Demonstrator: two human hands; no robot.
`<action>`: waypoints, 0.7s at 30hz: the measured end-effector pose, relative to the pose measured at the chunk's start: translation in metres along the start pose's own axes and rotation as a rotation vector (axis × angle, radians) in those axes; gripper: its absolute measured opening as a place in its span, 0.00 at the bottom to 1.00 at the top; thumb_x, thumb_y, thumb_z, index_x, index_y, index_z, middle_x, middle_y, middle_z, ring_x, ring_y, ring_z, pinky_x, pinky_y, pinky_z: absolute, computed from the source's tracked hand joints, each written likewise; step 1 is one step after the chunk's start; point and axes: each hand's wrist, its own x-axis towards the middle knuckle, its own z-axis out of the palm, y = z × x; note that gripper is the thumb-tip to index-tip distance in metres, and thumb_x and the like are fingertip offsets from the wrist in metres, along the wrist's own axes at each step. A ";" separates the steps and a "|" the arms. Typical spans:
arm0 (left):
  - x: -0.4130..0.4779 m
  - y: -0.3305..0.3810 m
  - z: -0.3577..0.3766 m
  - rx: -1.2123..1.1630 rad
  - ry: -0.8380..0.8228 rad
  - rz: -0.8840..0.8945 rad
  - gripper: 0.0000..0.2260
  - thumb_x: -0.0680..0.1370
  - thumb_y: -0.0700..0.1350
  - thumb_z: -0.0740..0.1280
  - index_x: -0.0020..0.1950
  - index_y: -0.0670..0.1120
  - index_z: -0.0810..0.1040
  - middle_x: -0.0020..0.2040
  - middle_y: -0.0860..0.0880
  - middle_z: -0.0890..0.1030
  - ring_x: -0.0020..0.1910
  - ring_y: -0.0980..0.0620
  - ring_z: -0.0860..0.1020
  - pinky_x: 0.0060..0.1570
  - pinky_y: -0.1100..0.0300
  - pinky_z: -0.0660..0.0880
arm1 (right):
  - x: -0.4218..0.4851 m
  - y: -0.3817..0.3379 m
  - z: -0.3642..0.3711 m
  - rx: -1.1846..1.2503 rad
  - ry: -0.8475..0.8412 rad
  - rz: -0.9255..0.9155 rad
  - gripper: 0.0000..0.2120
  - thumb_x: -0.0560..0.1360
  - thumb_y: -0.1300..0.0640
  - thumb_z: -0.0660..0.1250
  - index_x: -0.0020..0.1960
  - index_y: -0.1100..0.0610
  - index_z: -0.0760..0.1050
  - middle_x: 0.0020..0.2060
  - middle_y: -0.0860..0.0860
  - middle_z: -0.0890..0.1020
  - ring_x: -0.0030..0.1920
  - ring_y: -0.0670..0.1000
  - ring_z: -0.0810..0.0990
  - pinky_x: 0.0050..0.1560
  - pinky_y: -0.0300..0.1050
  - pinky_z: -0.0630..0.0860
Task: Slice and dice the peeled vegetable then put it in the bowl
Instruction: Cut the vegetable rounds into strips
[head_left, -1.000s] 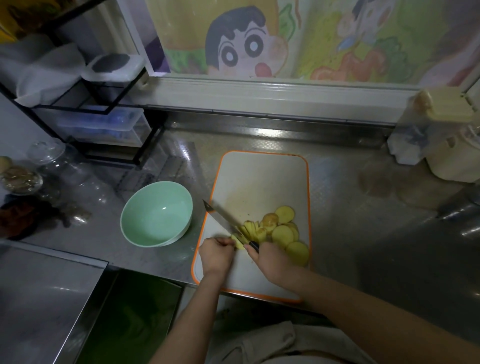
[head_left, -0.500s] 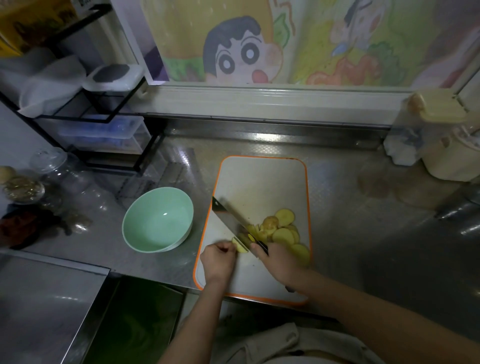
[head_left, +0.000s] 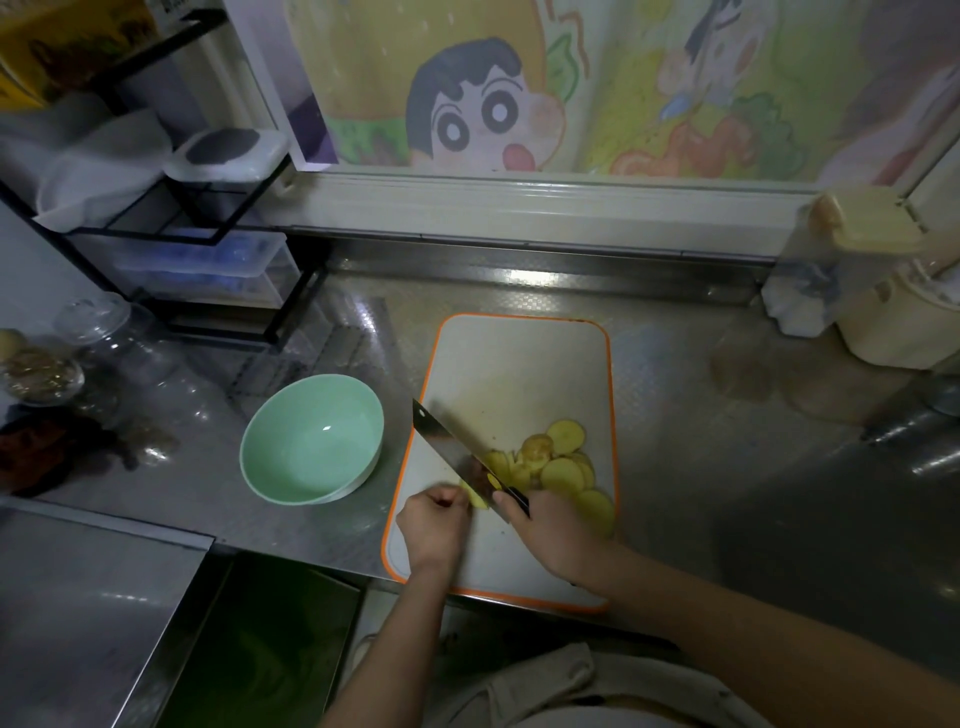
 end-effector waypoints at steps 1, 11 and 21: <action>0.000 0.000 0.000 -0.002 0.001 -0.001 0.08 0.72 0.38 0.67 0.34 0.45 0.82 0.33 0.50 0.81 0.36 0.53 0.77 0.39 0.64 0.67 | 0.001 0.001 0.002 -0.049 -0.008 -0.005 0.59 0.59 0.25 0.21 0.55 0.56 0.79 0.50 0.52 0.83 0.50 0.52 0.81 0.53 0.47 0.77; -0.002 0.001 0.002 0.004 0.017 -0.017 0.09 0.74 0.40 0.66 0.34 0.48 0.79 0.32 0.53 0.78 0.36 0.53 0.75 0.35 0.65 0.64 | -0.006 -0.011 -0.006 -0.155 0.027 0.025 0.50 0.69 0.30 0.25 0.45 0.56 0.81 0.39 0.52 0.84 0.40 0.51 0.82 0.41 0.42 0.78; 0.001 -0.001 0.007 0.026 -0.021 -0.012 0.09 0.74 0.40 0.67 0.36 0.47 0.72 0.36 0.50 0.76 0.39 0.51 0.72 0.35 0.64 0.59 | 0.009 -0.014 0.008 -0.209 0.025 0.005 0.39 0.74 0.31 0.40 0.51 0.57 0.79 0.45 0.54 0.83 0.45 0.55 0.82 0.47 0.43 0.77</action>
